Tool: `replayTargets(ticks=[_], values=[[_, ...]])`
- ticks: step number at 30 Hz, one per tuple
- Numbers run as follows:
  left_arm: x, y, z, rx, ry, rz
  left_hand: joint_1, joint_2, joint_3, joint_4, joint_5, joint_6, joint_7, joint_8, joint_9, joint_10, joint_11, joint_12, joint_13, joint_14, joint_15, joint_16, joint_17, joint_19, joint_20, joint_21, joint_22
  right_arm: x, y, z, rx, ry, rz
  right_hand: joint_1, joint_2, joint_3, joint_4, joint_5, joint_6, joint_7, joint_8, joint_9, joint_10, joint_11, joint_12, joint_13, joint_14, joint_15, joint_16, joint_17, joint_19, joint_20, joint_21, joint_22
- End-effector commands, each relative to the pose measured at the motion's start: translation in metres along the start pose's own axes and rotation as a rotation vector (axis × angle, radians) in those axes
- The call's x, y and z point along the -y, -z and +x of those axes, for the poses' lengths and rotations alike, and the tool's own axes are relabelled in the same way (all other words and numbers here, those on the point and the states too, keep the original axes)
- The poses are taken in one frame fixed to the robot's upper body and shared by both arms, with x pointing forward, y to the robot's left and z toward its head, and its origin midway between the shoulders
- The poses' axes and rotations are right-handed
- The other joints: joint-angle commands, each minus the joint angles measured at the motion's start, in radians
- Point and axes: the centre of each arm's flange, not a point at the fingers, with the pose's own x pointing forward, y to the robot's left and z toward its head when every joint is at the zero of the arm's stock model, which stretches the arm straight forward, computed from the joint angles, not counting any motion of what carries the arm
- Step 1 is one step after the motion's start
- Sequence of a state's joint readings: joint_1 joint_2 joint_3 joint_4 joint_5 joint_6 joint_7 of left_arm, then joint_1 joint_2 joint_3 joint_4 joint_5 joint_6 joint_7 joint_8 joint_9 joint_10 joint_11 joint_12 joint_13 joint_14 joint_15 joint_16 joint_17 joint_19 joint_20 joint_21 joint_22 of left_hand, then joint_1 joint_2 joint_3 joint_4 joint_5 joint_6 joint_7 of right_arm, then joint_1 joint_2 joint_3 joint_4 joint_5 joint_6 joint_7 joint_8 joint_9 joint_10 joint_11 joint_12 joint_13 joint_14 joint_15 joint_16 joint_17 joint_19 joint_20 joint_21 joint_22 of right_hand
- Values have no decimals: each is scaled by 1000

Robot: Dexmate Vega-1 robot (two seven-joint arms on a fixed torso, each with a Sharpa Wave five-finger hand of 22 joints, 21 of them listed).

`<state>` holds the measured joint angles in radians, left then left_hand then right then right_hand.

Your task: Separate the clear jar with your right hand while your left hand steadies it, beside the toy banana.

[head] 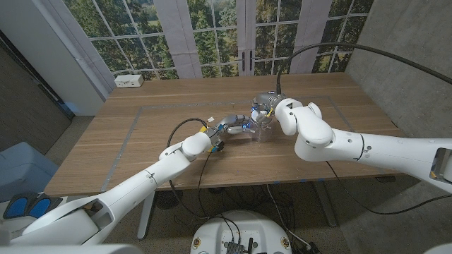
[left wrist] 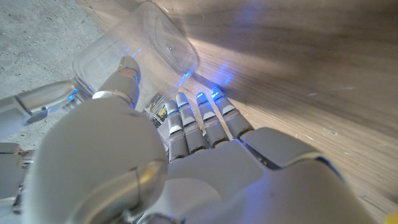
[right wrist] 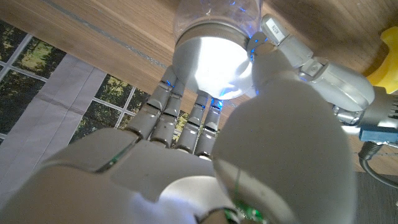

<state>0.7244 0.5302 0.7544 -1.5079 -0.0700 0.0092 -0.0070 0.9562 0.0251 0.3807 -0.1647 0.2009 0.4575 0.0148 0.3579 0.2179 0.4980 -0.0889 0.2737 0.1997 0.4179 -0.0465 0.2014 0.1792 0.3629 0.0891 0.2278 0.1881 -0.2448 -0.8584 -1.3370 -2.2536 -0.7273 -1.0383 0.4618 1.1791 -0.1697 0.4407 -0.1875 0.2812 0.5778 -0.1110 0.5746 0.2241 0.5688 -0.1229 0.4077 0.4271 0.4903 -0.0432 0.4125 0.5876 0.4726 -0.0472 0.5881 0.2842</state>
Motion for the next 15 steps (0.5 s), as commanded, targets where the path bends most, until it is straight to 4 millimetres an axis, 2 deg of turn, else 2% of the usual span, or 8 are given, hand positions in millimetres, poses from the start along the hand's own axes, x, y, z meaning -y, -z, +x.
replayTargets(ticks=[1,5,8,10,11,12,13,15], values=[[2,-4,1,-4,7,-8,-12,8,-7,3,3,-2,10,-7,1,1,3,-4,3,-5,-68,-4,1,2,5,-2,5,-2,3,-3,25,23,-4,365,331,-2,8,43,592,57,2,-26,322,-84,-1,-23,28,-195,-20,-1,-39,-172,59,14],[2,-4,1,-5,9,-11,-14,8,-9,4,3,-1,11,-8,0,2,4,-4,3,-5,-68,-4,2,2,4,-2,5,-2,3,-2,5,5,-22,372,323,-2,11,85,616,53,-38,-39,302,-85,-69,-68,-13,-192,-78,-27,-113,-164,92,2],[2,-4,2,-7,12,-14,-16,8,-10,4,2,-1,11,-9,0,2,4,-5,3,-4,-68,-4,2,2,5,-2,5,-3,3,-3,-24,15,-38,334,321,17,22,147,549,-15,-129,-37,147,-85,-177,-109,-113,-174,-164,-67,-208,-108,89,-60],[2,-4,2,-7,15,-14,-16,8,-10,4,2,0,11,-10,0,2,4,-5,3,-5,-69,-4,2,2,5,-2,5,-4,4,-3,-41,14,-36,233,316,7,44,195,328,-79,-278,-30,-76,-81,-226,-120,-245,-130,-203,-69,-278,-22,73,-102],[2,-4,2,-6,14,-14,-17,8,-11,4,2,0,10,-10,-1,2,4,-5,3,-6,-70,-4,2,2,4,-2,5,-4,5,-4,-46,20,-33,181,298,-15,49,200,219,-103,-340,-25,-171,-64,-228,-124,-269,-100,-194,-57,-273,9,69,-109],[2,-4,2,-6,15,-15,-17,8,-11,4,2,0,10,-11,-1,1,4,-6,3,-6,-70,-4,2,2,5,-2,5,-3,6,-4,-50,18,-26,150,282,-35,56,194,193,-106,-354,-23,-183,-47,-223,-126,-274,-87,-190,-54,-269,27,67,-110],[2,-4,2,-7,17,-15,-17,9,-11,5,2,0,11,-11,-1,0,5,-6,3,-5,-69,-4,2,2,5,-2,5,-3,8,-4,-55,15,-18,94,256,-76,61,175,87,-93,-395,-21,-247,-18,-226,-131,-299,-67,-184,-46,-264,65,58,-113],[2,-4,2,-7,16,-13,-18,9,-12,5,2,0,11,-12,-1,-1,4,-7,3,-5,-69,-4,2,2,5,-2,5,-1,10,-5,-62,8,-2,22,241,-126,66,144,-88,-69,-405,-17,-333,20,-223,-139,-337,-21,-181,-43,-272,130,32,-114]])
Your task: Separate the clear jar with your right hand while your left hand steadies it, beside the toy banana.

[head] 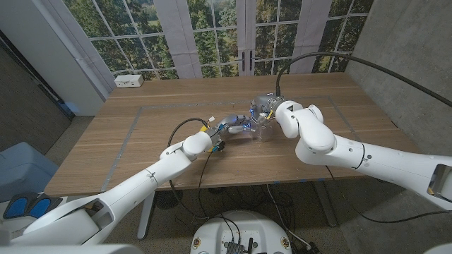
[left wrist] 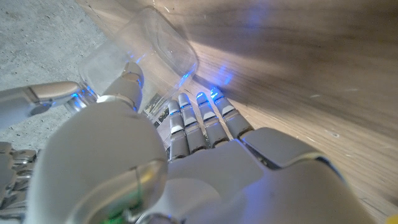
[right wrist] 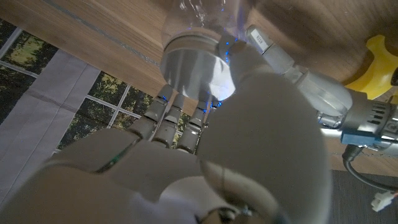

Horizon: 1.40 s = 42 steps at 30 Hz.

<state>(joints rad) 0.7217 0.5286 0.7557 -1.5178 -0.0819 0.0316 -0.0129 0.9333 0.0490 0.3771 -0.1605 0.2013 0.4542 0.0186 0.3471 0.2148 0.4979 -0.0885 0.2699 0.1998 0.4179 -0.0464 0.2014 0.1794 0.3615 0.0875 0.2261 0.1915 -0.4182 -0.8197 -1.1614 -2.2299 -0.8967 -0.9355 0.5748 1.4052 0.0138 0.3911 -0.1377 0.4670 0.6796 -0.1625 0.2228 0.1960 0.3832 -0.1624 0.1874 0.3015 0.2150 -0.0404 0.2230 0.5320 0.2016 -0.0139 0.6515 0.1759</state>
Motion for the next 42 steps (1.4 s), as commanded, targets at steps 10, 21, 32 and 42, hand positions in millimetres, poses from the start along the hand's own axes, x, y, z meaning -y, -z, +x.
replayTargets(ticks=[10,21,32,42], values=[[1,-2,1,5,14,5,3,-15,-10,0,2,-2,2,-8,1,-7,2,-7,3,-7,-67,-5,1,2,8,-1,1,6,18,-5,-76,4,61,-534,-37,-228,69,-253,-597,81,-44,4,-418,174,2,-39,-163,122,-5,-27,-39,231,-171,-1],[-1,-6,3,13,78,49,-20,-24,-28,4,0,-69,-12,-54,-2,-78,-3,-40,3,-37,-56,-13,2,-20,15,-9,1,12,42,-9,-32,79,285,-734,-6,-289,156,-233,-541,150,-3,8,-386,202,39,-40,-161,140,18,-22,-26,232,-221,5],[-2,-21,21,85,303,98,-180,-111,-109,15,-18,-390,-31,-172,-8,-411,53,-93,8,-245,31,-24,4,-131,40,-27,-4,8,55,-24,-96,283,394,-763,15,-290,163,-250,-498,177,9,9,-349,196,52,-39,-163,130,22,-21,-35,232,-239,5],[-11,-34,51,215,413,107,-154,-100,-92,-2,-13,-420,-81,-155,-14,-440,-7,-73,3,-247,4,-14,2,-108,6,-17,-6,3,56,-38,-115,332,377,-777,18,-292,164,-259,-499,180,5,10,-341,192,54,-38,-150,118,29,-21,-36,231,-246,6]])
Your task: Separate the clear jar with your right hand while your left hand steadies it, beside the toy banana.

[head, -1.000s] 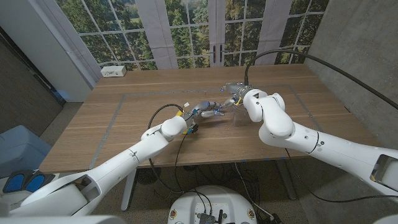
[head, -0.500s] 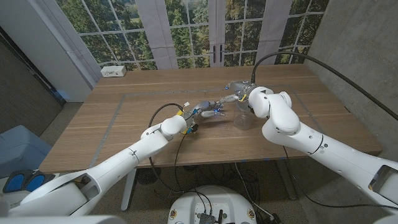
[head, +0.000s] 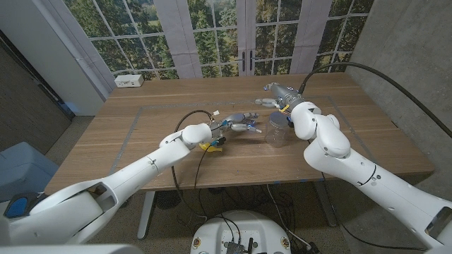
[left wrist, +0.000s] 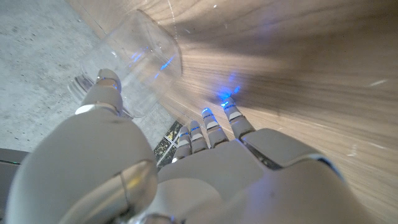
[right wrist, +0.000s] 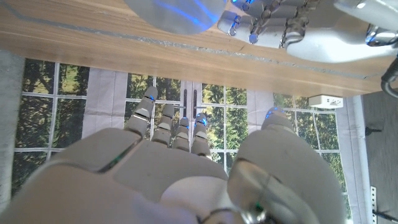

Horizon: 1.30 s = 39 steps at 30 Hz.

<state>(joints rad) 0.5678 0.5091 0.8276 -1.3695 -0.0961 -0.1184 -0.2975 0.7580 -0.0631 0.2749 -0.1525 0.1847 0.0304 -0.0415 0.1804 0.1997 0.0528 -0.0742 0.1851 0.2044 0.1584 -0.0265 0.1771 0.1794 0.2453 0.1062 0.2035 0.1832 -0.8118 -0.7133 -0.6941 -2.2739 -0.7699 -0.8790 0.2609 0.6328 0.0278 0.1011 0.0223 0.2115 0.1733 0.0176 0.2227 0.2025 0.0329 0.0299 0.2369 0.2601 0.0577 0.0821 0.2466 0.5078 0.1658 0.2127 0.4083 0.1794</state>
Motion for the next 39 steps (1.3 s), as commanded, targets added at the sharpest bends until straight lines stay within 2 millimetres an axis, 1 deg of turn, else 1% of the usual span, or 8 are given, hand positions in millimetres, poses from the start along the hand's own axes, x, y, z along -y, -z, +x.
replayTargets(ticks=[1,3,7,9,11,27,34,39], values=[[-15,-9,25,123,144,36,24,13,12,-11,3,4,-21,12,1,7,-23,13,-1,14,-19,11,2,9,-13,6,3,-1,10,-18,-22,95,19,-5,4,-2,4,-4,7,0,5,4,11,-1,5,4,8,-5,6,3,0,5,-3,3],[-18,-9,29,130,159,35,33,18,17,-13,4,4,-26,14,0,11,-36,16,-2,18,-26,12,1,11,-18,7,2,-2,11,-20,-29,95,17,-5,4,-2,3,-4,8,0,5,4,11,-1,5,4,9,-6,6,3,0,4,-4,3],[-24,-8,38,132,199,44,63,6,24,-24,4,-4,-93,18,-1,3,-64,15,-4,10,-46,8,0,1,-37,1,1,-5,14,-25,-34,102,12,-6,4,-3,1,-6,7,3,4,4,13,-3,5,4,9,-6,7,3,1,4,-5,3],[-26,-10,42,125,224,60,86,-14,23,-27,3,-21,-158,22,-1,-10,-74,12,-5,-6,-55,5,0,-12,-43,-4,0,-6,15,-27,-37,108,10,-6,3,-3,0,-7,7,3,4,4,14,-3,5,4,11,-6,7,3,2,4,-6,3],[-27,-12,46,120,245,70,95,-21,24,-27,3,-30,-173,23,0,-25,-78,8,-5,-27,-51,-1,0,-27,-42,-9,-1,-6,16,-29,-37,111,12,-7,3,-3,-1,-7,6,2,4,4,15,-3,5,4,12,-5,8,3,2,4,-7,3],[-37,-25,74,87,299,91,134,-29,31,-23,5,-85,-177,18,3,-68,-75,4,-6,-78,-35,-2,0,-60,-29,-15,-2,-5,21,-35,-40,122,-8,-5,2,-1,-12,-10,5,0,1,4,24,-10,6,5,20,-13,12,0,6,4,-14,4],[-34,-27,85,41,337,69,146,-29,34,-19,5,-60,-174,38,6,-72,-54,9,-6,-102,-12,-1,1,-79,-15,-16,-2,-4,24,-36,-49,132,-12,-3,3,0,-17,-11,2,-4,-1,4,31,-13,8,5,27,-15,15,0,7,3,-17,4],[-29,-25,90,8,343,52,151,-21,36,-11,7,59,-173,90,12,-52,-17,22,-6,-100,-1,8,1,-82,-5,-10,-3,-3,25,-34,-49,136,-10,-3,3,1,-19,-11,3,-5,-1,4,31,-14,7,5,28,-16,16,-1,9,3,-19,4]])
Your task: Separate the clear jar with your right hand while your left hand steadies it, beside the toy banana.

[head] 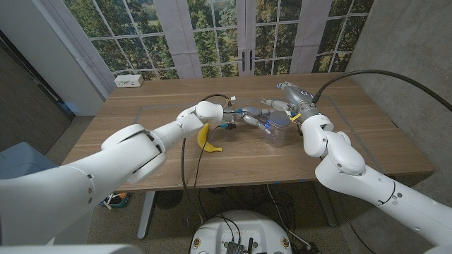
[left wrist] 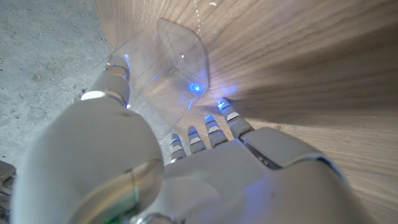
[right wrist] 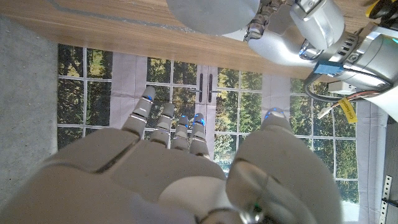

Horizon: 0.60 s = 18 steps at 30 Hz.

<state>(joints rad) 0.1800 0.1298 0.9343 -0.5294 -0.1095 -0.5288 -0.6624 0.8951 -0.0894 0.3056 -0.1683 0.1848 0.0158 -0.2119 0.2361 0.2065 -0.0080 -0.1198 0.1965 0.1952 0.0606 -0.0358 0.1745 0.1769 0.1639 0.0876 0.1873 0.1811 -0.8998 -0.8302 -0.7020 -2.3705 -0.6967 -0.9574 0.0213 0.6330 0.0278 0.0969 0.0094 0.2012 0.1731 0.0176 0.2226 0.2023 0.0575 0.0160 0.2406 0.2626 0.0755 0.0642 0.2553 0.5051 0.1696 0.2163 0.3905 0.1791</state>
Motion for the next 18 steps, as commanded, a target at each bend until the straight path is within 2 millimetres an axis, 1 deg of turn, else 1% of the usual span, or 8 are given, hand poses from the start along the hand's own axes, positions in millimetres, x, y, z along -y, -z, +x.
replayTargets(ticks=[1,2,4,5,7,11,12,18], values=[[2,-1,16,-60,44,-44,16,10,7,5,8,92,-4,41,6,10,41,12,3,-2,13,11,3,-3,18,6,-1,1,5,2,-4,12,-3,-3,3,5,-7,0,3,-5,-1,4,8,-1,4,3,10,1,7,2,5,0,-1,4],[3,-1,16,-60,40,-49,18,19,11,8,11,124,-2,53,7,12,51,13,3,0,22,12,3,-4,24,7,-1,2,5,2,-4,14,-3,-3,3,5,-8,-1,4,-4,-1,4,8,-1,4,3,10,2,7,1,5,0,-1,4],[4,1,15,-57,34,-51,29,39,21,8,16,223,-3,91,13,37,60,22,2,17,34,17,2,0,33,10,-1,2,6,3,-5,18,-3,-3,3,5,-8,-1,4,-4,-1,4,9,0,4,3,11,2,7,1,5,0,-2,4],[4,2,15,-53,30,-49,34,57,27,9,19,283,-2,114,17,44,72,23,2,24,46,17,2,-3,46,10,-1,2,6,4,-6,14,-2,-3,3,5,-9,-1,5,-5,0,4,9,0,4,3,11,2,7,1,6,0,-2,4],[5,2,12,-43,25,-43,38,68,31,9,20,337,3,135,22,62,68,28,2,33,46,18,2,0,50,12,-1,3,7,5,-12,14,-5,-3,3,5,-10,-1,6,-6,0,4,12,-1,5,3,11,2,7,1,6,0,-3,4],[4,3,6,-8,4,-25,40,73,32,8,21,371,12,150,28,80,65,32,2,42,43,20,2,2,51,13,-1,6,9,7,-35,4,-11,-3,3,5,-12,-1,8,-3,0,4,14,2,5,3,10,2,7,1,7,0,-5,4],[4,3,5,-2,0,-22,44,77,33,6,21,400,11,165,33,92,62,35,2,51,40,21,1,5,49,14,-1,7,10,7,-46,-5,-14,-4,3,5,-12,-1,8,-3,0,4,18,0,6,3,13,2,8,1,7,0,-5,4],[6,7,-4,11,-28,-17,49,83,36,5,22,417,7,175,39,101,58,36,2,59,33,22,1,10,47,16,-1,15,15,5,-98,-36,-52,-21,1,-1,-11,-3,-4,3,-6,4,32,6,10,5,40,-7,20,1,24,-4,-5,5]])
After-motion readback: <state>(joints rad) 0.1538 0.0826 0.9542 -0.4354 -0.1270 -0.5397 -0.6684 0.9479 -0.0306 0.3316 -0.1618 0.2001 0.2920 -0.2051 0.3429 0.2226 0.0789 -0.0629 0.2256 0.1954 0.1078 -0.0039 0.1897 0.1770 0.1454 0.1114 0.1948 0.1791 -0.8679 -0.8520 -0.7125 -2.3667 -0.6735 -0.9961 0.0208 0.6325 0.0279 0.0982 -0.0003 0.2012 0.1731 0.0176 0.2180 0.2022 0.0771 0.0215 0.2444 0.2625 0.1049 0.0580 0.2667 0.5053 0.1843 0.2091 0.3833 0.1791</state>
